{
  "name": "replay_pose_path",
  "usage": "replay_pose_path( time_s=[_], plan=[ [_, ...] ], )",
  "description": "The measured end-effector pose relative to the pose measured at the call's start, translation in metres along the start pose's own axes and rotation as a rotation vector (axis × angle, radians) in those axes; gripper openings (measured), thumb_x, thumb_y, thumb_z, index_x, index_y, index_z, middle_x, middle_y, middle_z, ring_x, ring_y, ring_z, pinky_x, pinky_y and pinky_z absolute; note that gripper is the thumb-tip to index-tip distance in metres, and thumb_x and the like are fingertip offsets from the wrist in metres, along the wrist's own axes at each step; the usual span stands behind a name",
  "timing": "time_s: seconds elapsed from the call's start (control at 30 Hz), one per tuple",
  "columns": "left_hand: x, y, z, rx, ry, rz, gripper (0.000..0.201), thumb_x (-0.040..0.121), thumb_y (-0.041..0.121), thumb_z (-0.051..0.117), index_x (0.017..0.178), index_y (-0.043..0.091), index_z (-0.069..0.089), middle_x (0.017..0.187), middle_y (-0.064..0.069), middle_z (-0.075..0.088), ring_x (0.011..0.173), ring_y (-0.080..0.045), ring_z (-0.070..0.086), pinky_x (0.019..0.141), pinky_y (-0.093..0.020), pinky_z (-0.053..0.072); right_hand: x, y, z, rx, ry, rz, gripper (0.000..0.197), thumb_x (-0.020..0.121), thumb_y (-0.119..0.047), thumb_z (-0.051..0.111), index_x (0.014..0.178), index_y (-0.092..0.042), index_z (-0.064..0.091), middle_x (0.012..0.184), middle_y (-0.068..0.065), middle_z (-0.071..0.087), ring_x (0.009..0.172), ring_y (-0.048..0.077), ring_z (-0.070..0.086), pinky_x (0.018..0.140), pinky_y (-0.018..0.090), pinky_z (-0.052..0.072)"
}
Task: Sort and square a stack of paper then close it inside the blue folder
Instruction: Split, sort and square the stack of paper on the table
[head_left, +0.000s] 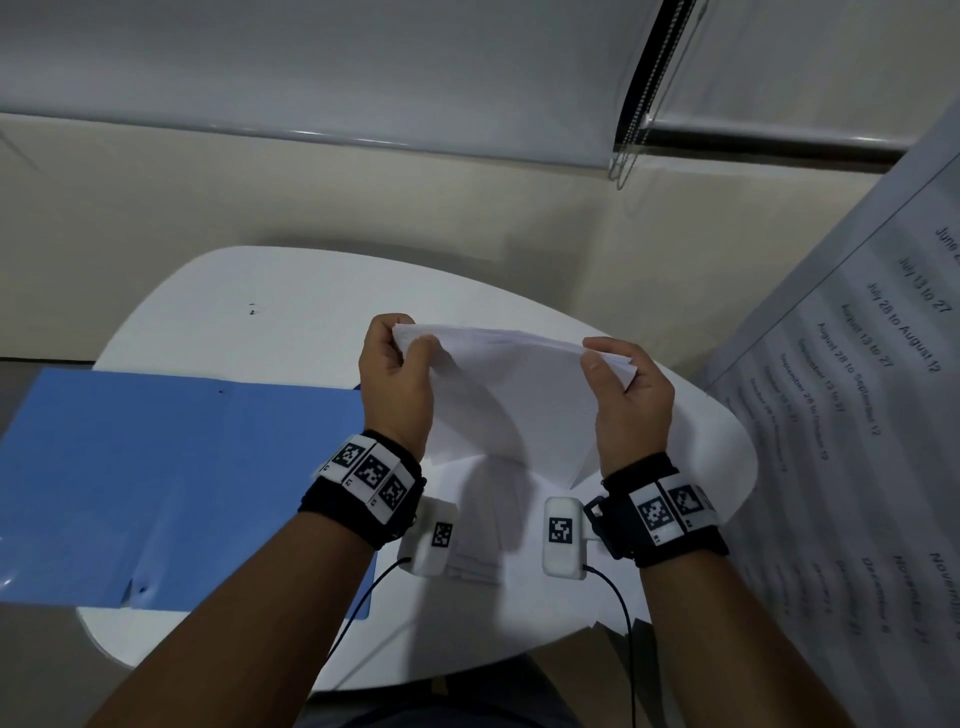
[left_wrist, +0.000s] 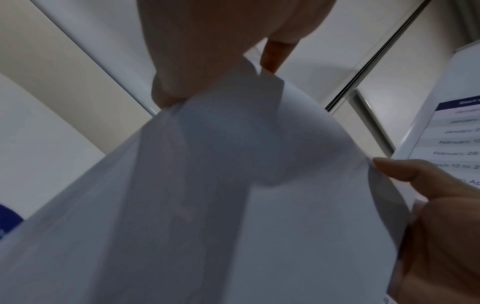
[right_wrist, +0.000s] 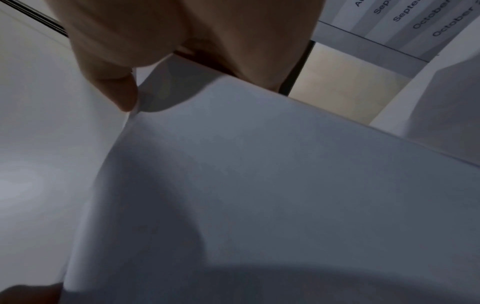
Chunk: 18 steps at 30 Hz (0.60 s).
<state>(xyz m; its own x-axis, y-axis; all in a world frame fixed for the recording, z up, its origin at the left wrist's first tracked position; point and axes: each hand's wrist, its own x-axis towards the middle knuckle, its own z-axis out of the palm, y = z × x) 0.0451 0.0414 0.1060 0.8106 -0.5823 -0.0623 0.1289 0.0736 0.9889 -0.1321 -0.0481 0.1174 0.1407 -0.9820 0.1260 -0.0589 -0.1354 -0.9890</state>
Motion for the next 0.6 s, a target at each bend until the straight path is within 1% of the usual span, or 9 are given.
replay_pose_path(
  time_s=[0.07, 0.17, 0.23, 0.27, 0.37, 0.4, 0.47, 0.53, 0.6],
  plan=[
    [-0.001, 0.001, 0.001, -0.004, 0.003, 0.007, 0.014, 0.077, 0.014, 0.051, 0.081, 0.026, 0.050, 0.078, 0.005, 0.048, 0.073, -0.017, 0.044, 0.061, -0.034, 0.036, 0.000, 0.000, -0.002, -0.003, -0.001, 0.000, 0.008, 0.088, -0.012, 0.067, 0.094, -0.018, 0.070, 0.095, -0.007, 0.070, 0.093, 0.001, 0.063, 0.082, 0.012, 0.046],
    [-0.004, 0.000, -0.001, 0.001, -0.027, 0.048, 0.016, 0.085, 0.026, 0.056, 0.100, 0.024, 0.053, 0.095, 0.006, 0.055, 0.082, -0.009, 0.052, 0.073, -0.027, 0.045, 0.001, 0.004, -0.005, 0.007, -0.052, 0.053, 0.013, 0.081, -0.017, 0.076, 0.091, -0.024, 0.070, 0.092, -0.008, 0.071, 0.091, 0.010, 0.066, 0.081, 0.023, 0.053],
    [-0.006, -0.008, -0.006, 0.059, -0.114, 0.061, 0.036, 0.087, 0.041, 0.062, 0.115, 0.021, 0.050, 0.108, 0.005, 0.057, 0.089, -0.002, 0.057, 0.079, -0.021, 0.048, -0.001, 0.006, -0.005, 0.027, -0.094, 0.119, 0.023, 0.074, -0.009, 0.082, 0.086, -0.022, 0.068, 0.082, -0.011, 0.071, 0.077, 0.002, 0.068, 0.070, 0.017, 0.053],
    [-0.007, -0.011, -0.007, 0.115, -0.150, 0.058, 0.039, 0.089, 0.042, 0.064, 0.117, 0.019, 0.050, 0.110, 0.005, 0.059, 0.091, 0.000, 0.059, 0.081, -0.022, 0.050, -0.002, 0.006, -0.004, 0.023, -0.105, 0.140, 0.025, 0.072, -0.008, 0.084, 0.083, -0.022, 0.067, 0.077, -0.013, 0.071, 0.072, -0.002, 0.068, 0.066, 0.014, 0.052],
    [-0.010, -0.006, -0.006, 0.192, -0.158, 0.129, 0.024, 0.097, 0.034, 0.062, 0.112, 0.016, 0.055, 0.105, 0.006, 0.064, 0.091, 0.001, 0.061, 0.079, -0.025, 0.051, 0.000, -0.002, -0.010, 0.059, -0.093, 0.146, 0.025, 0.069, -0.006, 0.085, 0.079, -0.018, 0.066, 0.067, -0.016, 0.071, 0.066, -0.005, 0.067, 0.060, 0.011, 0.050],
    [-0.010, -0.002, -0.005, 0.162, -0.174, 0.172, 0.025, 0.095, 0.034, 0.062, 0.109, 0.016, 0.053, 0.103, 0.004, 0.062, 0.089, -0.001, 0.060, 0.077, -0.023, 0.050, 0.003, -0.005, -0.015, 0.071, -0.090, 0.125, 0.027, 0.068, -0.005, 0.086, 0.080, -0.018, 0.065, 0.069, -0.014, 0.071, 0.066, -0.004, 0.067, 0.059, 0.011, 0.050],
    [-0.003, -0.001, -0.006, 0.120, -0.250, 0.187, 0.041, 0.085, 0.037, 0.070, 0.112, 0.017, 0.046, 0.103, -0.001, 0.060, 0.089, -0.008, 0.060, 0.076, -0.021, 0.050, 0.009, -0.007, -0.025, 0.009, -0.130, 0.072, 0.035, 0.064, -0.006, 0.088, 0.087, -0.019, 0.065, 0.081, -0.010, 0.071, 0.075, -0.002, 0.066, 0.065, 0.013, 0.051],
    [0.002, -0.007, -0.007, 0.139, -0.332, 0.071, 0.063, 0.072, 0.040, 0.080, 0.120, 0.022, 0.042, 0.109, -0.008, 0.062, 0.089, -0.012, 0.062, 0.071, -0.021, 0.052, 0.012, -0.004, -0.029, -0.080, -0.193, 0.069, 0.045, 0.060, -0.009, 0.090, 0.095, -0.023, 0.065, 0.093, -0.009, 0.070, 0.086, 0.001, 0.065, 0.072, 0.015, 0.051],
    [0.003, -0.014, -0.006, 0.191, -0.367, 0.010, 0.076, 0.061, 0.044, 0.086, 0.122, 0.024, 0.045, 0.111, -0.009, 0.061, 0.088, -0.018, 0.063, 0.065, -0.022, 0.052, 0.013, 0.001, -0.029, -0.086, -0.197, 0.095, 0.046, 0.058, -0.005, 0.091, 0.093, -0.023, 0.066, 0.093, -0.006, 0.069, 0.083, 0.001, 0.064, 0.068, 0.014, 0.050]
  ],
)
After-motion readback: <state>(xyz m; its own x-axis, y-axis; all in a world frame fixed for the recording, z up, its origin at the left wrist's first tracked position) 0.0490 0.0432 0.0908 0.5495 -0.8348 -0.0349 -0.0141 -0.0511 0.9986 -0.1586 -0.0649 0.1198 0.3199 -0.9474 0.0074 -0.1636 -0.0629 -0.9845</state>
